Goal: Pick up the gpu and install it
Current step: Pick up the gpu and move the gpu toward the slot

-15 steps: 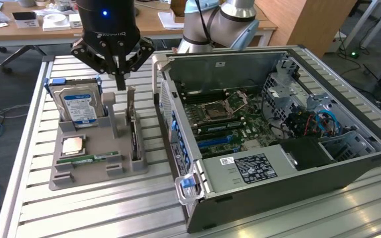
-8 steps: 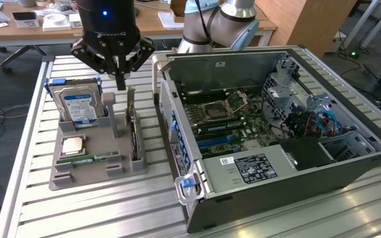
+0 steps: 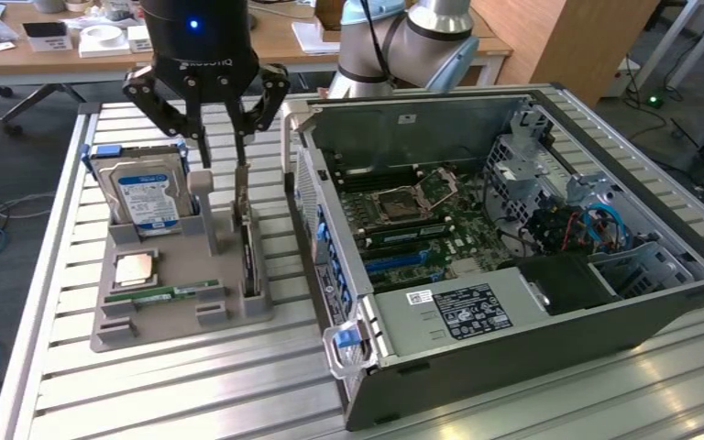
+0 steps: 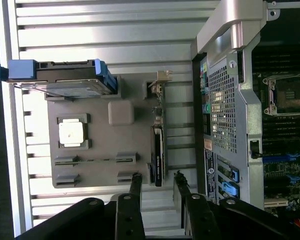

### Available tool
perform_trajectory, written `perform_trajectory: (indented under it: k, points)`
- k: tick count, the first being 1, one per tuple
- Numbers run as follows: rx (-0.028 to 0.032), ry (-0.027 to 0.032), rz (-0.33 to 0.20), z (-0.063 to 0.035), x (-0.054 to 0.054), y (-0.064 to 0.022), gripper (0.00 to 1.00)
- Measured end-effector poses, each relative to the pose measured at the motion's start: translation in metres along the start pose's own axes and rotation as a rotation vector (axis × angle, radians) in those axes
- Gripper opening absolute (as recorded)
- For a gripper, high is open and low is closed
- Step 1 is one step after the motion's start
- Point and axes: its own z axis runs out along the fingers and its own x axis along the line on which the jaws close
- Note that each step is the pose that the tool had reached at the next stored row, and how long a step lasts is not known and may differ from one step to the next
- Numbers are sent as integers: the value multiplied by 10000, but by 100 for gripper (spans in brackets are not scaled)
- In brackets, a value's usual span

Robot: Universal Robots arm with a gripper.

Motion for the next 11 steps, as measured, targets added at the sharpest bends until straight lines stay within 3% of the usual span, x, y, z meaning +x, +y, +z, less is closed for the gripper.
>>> perform_trajectory:
  k: [1, 5, 11]
  points:
    - [0, 0, 0, 0, 0, 0, 41]
    - [0, 0, 0, 0, 0, 0, 59]
    - [0, 0, -1, 0, 0, 0, 59]
